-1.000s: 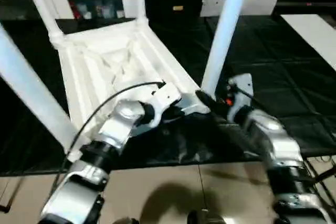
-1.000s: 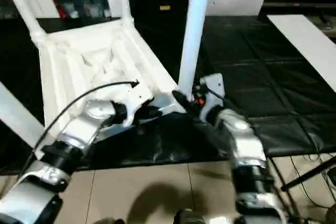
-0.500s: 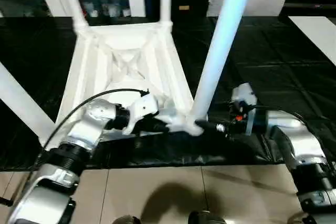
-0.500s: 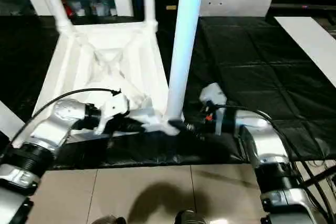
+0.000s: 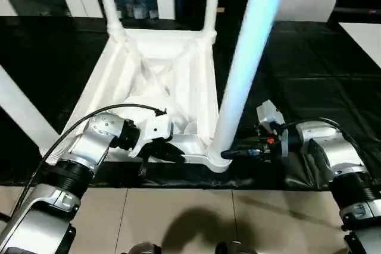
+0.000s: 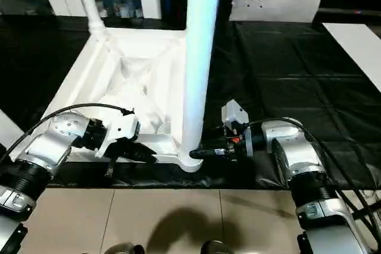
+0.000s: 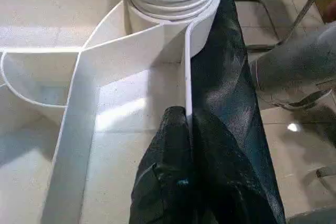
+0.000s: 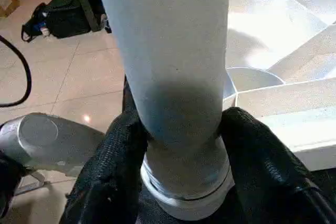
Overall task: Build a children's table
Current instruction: Rotate leg to tighten
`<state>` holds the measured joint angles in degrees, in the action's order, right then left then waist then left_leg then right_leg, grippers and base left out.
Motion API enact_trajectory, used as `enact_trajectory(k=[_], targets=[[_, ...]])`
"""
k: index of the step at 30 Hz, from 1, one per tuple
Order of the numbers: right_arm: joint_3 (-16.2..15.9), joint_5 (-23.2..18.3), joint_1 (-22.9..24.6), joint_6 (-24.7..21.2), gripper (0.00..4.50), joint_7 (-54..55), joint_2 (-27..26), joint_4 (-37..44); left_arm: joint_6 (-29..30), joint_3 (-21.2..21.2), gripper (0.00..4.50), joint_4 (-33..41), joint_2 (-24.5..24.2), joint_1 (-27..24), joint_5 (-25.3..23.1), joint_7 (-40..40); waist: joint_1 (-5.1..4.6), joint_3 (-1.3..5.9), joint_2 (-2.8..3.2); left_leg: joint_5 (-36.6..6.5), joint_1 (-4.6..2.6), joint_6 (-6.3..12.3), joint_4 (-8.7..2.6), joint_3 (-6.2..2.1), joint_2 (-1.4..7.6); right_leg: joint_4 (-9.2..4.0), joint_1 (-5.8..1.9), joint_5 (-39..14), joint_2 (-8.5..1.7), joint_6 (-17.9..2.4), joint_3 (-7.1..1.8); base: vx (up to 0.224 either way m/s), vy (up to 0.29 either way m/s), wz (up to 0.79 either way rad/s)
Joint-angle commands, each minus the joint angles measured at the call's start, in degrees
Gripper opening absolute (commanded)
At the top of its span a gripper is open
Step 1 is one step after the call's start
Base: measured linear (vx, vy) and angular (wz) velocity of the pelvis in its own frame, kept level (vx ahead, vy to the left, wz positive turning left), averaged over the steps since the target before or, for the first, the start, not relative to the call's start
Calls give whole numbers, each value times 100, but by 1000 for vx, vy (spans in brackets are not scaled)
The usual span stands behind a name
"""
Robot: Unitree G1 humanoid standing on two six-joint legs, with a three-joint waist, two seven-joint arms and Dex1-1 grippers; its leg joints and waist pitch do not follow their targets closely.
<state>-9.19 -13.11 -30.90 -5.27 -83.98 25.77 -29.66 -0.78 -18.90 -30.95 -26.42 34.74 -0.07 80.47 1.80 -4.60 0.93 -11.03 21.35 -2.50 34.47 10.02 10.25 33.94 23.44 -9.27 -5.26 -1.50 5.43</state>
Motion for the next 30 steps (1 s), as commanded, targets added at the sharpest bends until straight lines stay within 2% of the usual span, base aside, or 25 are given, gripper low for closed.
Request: enact_trajectory(k=[1,6,13,17,18,20,22,23,25,26,27,29,30], targets=[[-33,44,-102,124,202,-34,-32,-51,-99,-187,0,166,47,85,17,233,-17,460,-60,-799,-56,582,-379,-36,321,-318,-350,-1119,-344,-1561,-317,0,0,0],[-91,27,-127,137,193,-155,-51,-93,-114,-178,0,173,50,61,6,239,-16,471,-55,-773,-58,572,-372,-37,316,-316,-351,-1149,-337,-1527,-317,0,0,0],[-90,41,-61,170,191,-70,-43,-73,-135,-196,0,144,51,59,-12,200,-10,502,-32,-647,-51,640,-352,-38,310,-286,-367,-891,-328,-1597,-307,0,0,0],[-62,-78,94,-157,191,12,-62,185,16,-135,0,168,150,57,-25,-56,-1,500,-32,-645,-55,631,-354,-40,313,-289,-372,-890,-321,-1588,-309,0,0,0],[-54,-149,205,-305,191,40,-74,345,111,-86,0,198,218,42,-9,-208,7,506,-15,-644,-57,627,-350,-41,312,-282,-374,-877,-325,-1598,-308,0,0,0],[-68,-264,473,-472,191,95,-113,668,361,18,0,229,402,36,-5,-609,39,504,-23,-628,-76,639,-352,-40,327,-283,-361,-835,-329,-1605,-315,0,0,0],[-79,-353,748,-631,191,251,-188,970,602,72,0,318,570,15,1,-910,74,480,-34,-819,-84,571,-364,-31,318,-334,-353,-1188,-332,-1523,-312,0,0,0],[-64,-354,825,-691,191,389,-239,1037,704,89,0,353,638,10,0,-1025,92,455,-36,-970,-100,493,-385,-33,320,-382,-343,-1515,-344,-1421,-315,0,0,0],[1,-277,959,-760,191,858,-405,1114,896,118,0,425,795,9,-8,-1268,86,438,-41,-1148,-107,404,-397,-45,308,-429,-342,-1881,-352,-1301,-309,0,0,0],[63,-102,1035,-767,191,1419,-595,1128,1041,136,0,467,929,22,-18,-1455,58,418,-56,-1238,-106,294,-408,-59,292,-478,-327,-2294,-363,-1112,-309,0,0,0],[87,-11,1065,-790,191,1678,-677,1150,1103,145,0,480,983,30,-27,-1532,38,409,-52,-1292,-104,254,-411,-63,282,-492,-313,-2428,-354,-1059,-301,0,0,0],[140,92,1087,-856,191,2068,-824,1169,1181,156,0,486,1062,49,-38,-1638,-64,402,-76,-1512,-96,163,-421,-103,246,-554,-316,-2958,-354,-805,-258,0,0,0],[302,163,1087,-1055,191,2776,-1154,1216,1349,183,0,492,1220,106,-61,-1863,-64,402,-76,-1512,-96,163,-421,-103,246,-554,-316,-2958,-354,-805,-258,0,0,0]])
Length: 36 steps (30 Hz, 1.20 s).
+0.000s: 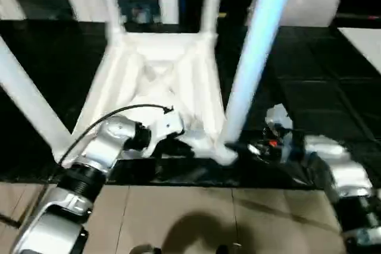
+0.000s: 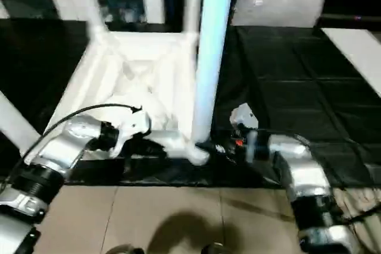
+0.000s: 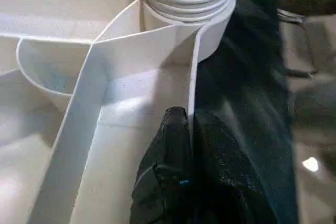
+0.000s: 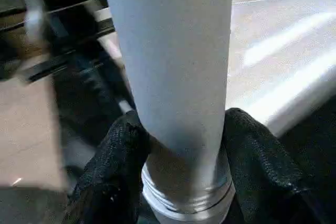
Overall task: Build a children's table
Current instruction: Rotate leg to tighten
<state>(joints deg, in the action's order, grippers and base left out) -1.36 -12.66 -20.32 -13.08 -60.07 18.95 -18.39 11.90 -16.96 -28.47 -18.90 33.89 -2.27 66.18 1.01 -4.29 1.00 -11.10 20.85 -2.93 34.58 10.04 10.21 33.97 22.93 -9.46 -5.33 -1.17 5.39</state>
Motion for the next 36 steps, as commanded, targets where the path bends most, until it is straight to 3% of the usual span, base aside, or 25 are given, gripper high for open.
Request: enact_trajectory(k=[1,3,4,6,7,11,12,13,14,17,19,21,23,24,25,26,29,33,35,36], targets=[[-315,138,-7,-462,191,1027,-804,121,236,13,0,247,598,251,136,-636,-71,337,-54,-1610,-19,153,-451,-128,239,-586,-242,-3188,-335,-708,-235,0,0,0],[-181,208,-83,-606,191,1705,-1157,115,377,47,0,217,725,333,87,-884,-177,350,-73,-1740,-10,103,-431,-147,206,-634,-237,-3433,-338,-572,-199,0,0,0],[-110,331,-220,-685,190,2412,-1507,31,471,97,0,163,826,419,21,-1165,-230,352,-51,-1754,-22,103,-426,-149,197,-661,-213,-3471,-336,-525,-196,0,0,0],[-59,395,-315,-716,190,2812,-1713,-51,500,127,0,121,881,468,-14,-1316,-321,352,-25,-1798,29,87,-443,-180,193,-645,-233,-3369,-323,-532,-168,0,0,0],[20,432,-437,-745,190,3227,-1933,-178,531,172,0,79,945,514,-50,-1475,-374,360,-1,-1853,9,88,-444,-190,197,-648,-219,-3237,-327,-570,-163,0,0,0],[333,437,-925,-442,190,4310,-2505,-744,566,307,0,-62,1157,636,-117,-1959,-552,386,11,-1764,49,173,-467,-194,219,-579,-251,-2372,-314,-910,-188,0,0,0],[434,495,-1017,-332,246,4473,-2569,-845,557,309,0,-77,1162,648,-180,-2063,-544,406,-7,-1605,62,255,-459,-175,223,-544,-273,-2043,-324,-1024,-208,0,0,0],[434,495,-1017,-332,260,4473,-2569,-845,557,309,0,-77,1162,648,-180,-2063,-545,418,6,-1420,72,332,-447,-162,225,-510,-288,-1723,-323,-1140,-224,0,0,0],[444,533,-1016,-347,260,4498,-2572,-827,569,303,0,-56,1151,639,-211,-2098,-545,418,6,-1420,72,332,-447,-162,225,-510,-288,-1723,-323,-1140,-224,0,0,0],[414,508,-755,-228,297,4061,-2325,-523,458,258,0,61,1000,528,-189,-1909,-505,459,-6,-888,57,614,-393,-118,231,-425,-313,-972,-329,-1413,-256,60,-6,4],[337,579,-587,-56,309,3845,-2128,-369,400,224,0,108,906,467,-176,-1777,-437,512,-6,-276,78,908,-350,-109,231,-306,-359,-131,-320,-1589,-259,59,-14,2],[259,635,-419,115,327,3598,-1890,-270,334,214,0,119,824,418,-177,-1686,-372,560,-2,402,87,1289,-283,-113,239,-187,-354,712,-323,-1778,-261,0,0,0],[284,578,-263,272,349,3342,-1629,-218,243,203,0,120,723,364,-160,-1542,-333,533,-5,407,82,1425,-278,-94,242,-202,-329,677,-319,-1812,-256,0,0,0],[301,545,-196,343,354,3161,-1478,-183,172,187,0,119,653,339,-155,-1437,-296,521,9,109,66,1363,-294,-86,261,-250,-332,194,-332,-1805,-254,0,0,0],[306,534,-176,364,358,3106,-1432,-173,151,182,0,119,632,332,-154,-1406,-274,490,0,-225,56,1222,-315,-75,274,-309,-316,-248,-328,-1732,-255,0,0,0],[271,536,-38,570,365,2602,-1026,-95,30,189,0,81,490,293,-135,-1236,-241,494,38,-396,39,1125,-321,-82,274,-324,-324,-446,-327,-1689,-245,0,0,0],[302,425,8,677,396,2077,-660,-24,-205,162,0,1,326,272,-78,-922,-200,449,-4,-1013,12,732,-371,-69,285,-410,-298,-1203,-312,-1483,-266,0,0,0],[151,231,-31,835,399,1033,-103,70,-442,69,0,-23,57,205,31,-327,-188,450,-7,-1209,12,610,-377,-80,284,-428,-290,-1371,-311,-1374,-277,0,0,0],[1,45,-26,838,399,269,184,186,-733,74,0,-143,-16,211,128,-27,-183,460,-75,-1110,34,700,-362,-67,272,-426,-297,-1315,-313,-1383,-279,0,0,0],[1,45,-26,838,399,269,184,186,-733,74,0,-143,-16,211,128,-27,-162,470,-58,-1058,37,726,-356,-75,274,-402,-309,-1267,-326,-1398,-281,0,0,0]])
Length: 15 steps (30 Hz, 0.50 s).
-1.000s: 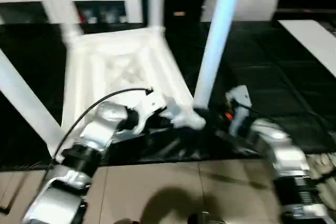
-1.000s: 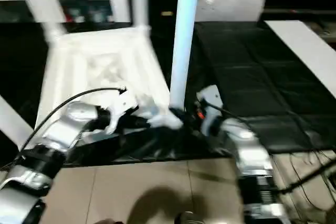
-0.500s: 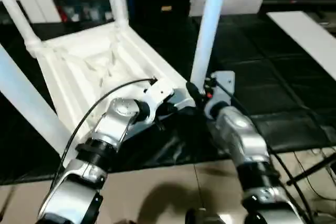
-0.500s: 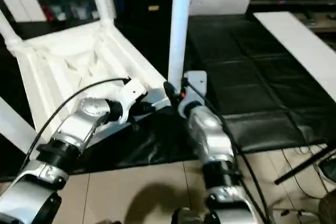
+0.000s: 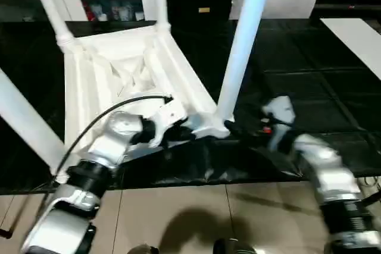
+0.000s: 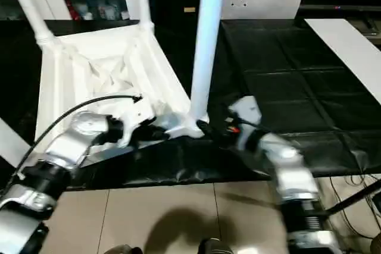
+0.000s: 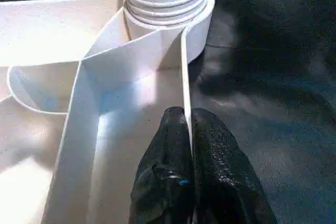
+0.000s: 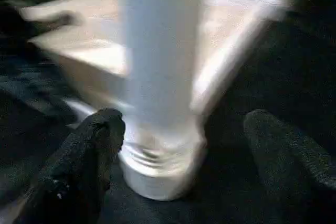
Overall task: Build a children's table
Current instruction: Rotate leg to tighten
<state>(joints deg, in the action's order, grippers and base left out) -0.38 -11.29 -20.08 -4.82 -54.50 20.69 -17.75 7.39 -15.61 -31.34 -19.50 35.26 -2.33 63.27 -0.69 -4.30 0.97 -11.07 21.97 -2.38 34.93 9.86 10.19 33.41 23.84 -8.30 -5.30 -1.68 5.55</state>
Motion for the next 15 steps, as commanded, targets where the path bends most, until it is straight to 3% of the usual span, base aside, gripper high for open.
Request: enact_trajectory(k=[1,6,7,15], targets=[[-179,-284,-105,-78,399,-876,205,113,-419,-124,0,141,-75,53,260,741,17,465,-71,-996,-66,733,-395,-57,281,-342,-390,-1323,-327,-1379,-296,0,0,0],[-360,-322,-351,-12,399,-1613,447,-248,-590,-332,0,148,-291,57,255,1309,132,488,-39,-676,-87,828,-381,-45,312,-270,-367,-961,-313,-1514,-286,0,0,0],[-445,-290,-526,31,370,-1875,511,-503,-667,-407,0,147,-342,63,266,1511,178,477,-19,-706,-102,793,-380,-33,319,-272,-354,-1000,-318,-1516,-292,0,0,0],[-662,-273,-827,33,315,-2406,598,-863,-806,-536,0,154,-381,49,263,1806,295,492,-64,-638,-97,715,-375,-20,319,-250,-367,-1032,-333,-1474,-298,0,0,0]])
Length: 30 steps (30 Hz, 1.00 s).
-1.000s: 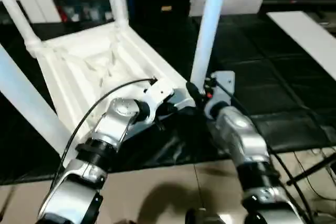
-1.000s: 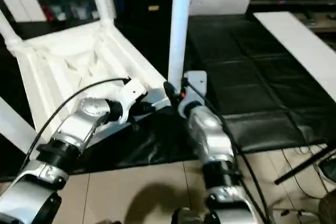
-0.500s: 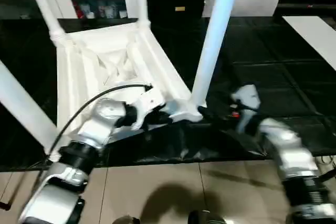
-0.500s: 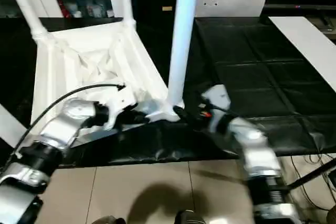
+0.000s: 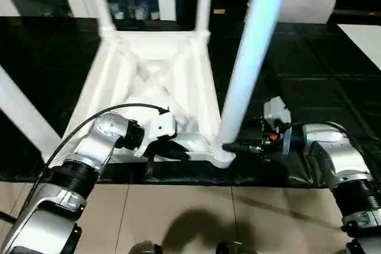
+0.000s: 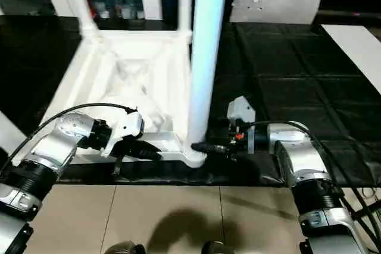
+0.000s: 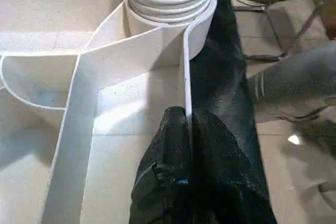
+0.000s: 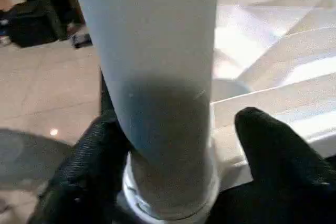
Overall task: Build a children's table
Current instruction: Rotate leg to tighten
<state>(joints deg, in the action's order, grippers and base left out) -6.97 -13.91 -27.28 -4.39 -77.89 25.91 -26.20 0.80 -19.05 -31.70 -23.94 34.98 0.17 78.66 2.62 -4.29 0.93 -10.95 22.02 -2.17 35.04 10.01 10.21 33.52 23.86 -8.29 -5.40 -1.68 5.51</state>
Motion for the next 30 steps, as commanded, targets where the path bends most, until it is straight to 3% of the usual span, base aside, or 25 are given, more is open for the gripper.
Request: enact_trajectory(k=[1,4,14,21,24,25,26,27,28,29,30], targets=[[-79,-35,-157,-68,306,-272,107,-31,-159,-203,0,178,75,88,-1,266,-38,492,-75,-660,-100,697,-388,-36,319,-261,-373,-1057,-322,-1473,-292,0,0,0],[-203,0,-268,-15,279,-592,150,-160,-226,-213,0,99,106,128,-35,235,-37,487,-96,-733,-89,683,-379,-32,312,-281,-369,-1257,-326,-1430,-288,0,0,0],[-319,86,-424,134,202,-817,136,-512,-306,-203,0,-19,96,170,-58,187,-20,454,-86,-961,-98,523,-392,-43,315,-328,-337,-1712,-324,-1263,-296,0,0,0],[-313,-132,-216,-185,194,-804,43,-216,-219,-146,0,-39,136,132,-2,72,-17,451,-71,-907,-96,579,-395,-41,314,-317,-341,-1529,-310,-1321,-294,0,0,0],[-185,-325,31,-698,194,-269,-200,184,28,-27,0,0,310,152,35,-311,-10,447,-49,-986,-98,523,-409,-46,317,-327,-341,-1647,-310,-1286,-295,0,0,0],[-95,-262,230,-951,194,563,-557,443,312,62,0,55,510,190,3,-772,-4,425,-40,-1097,-114,453,-421,-45,322,-356,-323,-1821,-308,-1231,-297,0,0,0],[-95,-262,230,-951,194,563,-557,443,312,62,0,55,510,190,3,-772,-31,417,-56,-1212,-118,335,-434,-65,309,-384,-315,-2068,-327,-1147,-294,0,0,0],[-15,-49,336,-976,194,1484,-966,516,536,129,0,89,712,240,-42,-1190,-82,407,-73,-1322,-111,209,-445,-79,292,-413,-314,-2374,-332,-1037,-284,0,0,0],[-15,-49,336,-976,194,1484,-966,516,536,129,0,89,712,240,-42,-1190,-117,388,-74,-1462,-115,170,-448,-77,276,-441,-297,-2591,-321,-968,-270,0,0,0],[26,35,361,-1003,194,1855,-1136,523,612,156,0,99,794,263,-55,-1342,-184,387,-94,-1603,-91,102,-442,-108,244,-478,-330,-3006,-341,-796,-238,0,0,0],[93,89,356,-1091,194,2296,-1368,521,731,216,0,116,926,297,-31,-1543,-242,363,-61,-1712,-86,35,-457,-123,245,-519,-304,-3249,-332,-665,-225,0,0,0]])
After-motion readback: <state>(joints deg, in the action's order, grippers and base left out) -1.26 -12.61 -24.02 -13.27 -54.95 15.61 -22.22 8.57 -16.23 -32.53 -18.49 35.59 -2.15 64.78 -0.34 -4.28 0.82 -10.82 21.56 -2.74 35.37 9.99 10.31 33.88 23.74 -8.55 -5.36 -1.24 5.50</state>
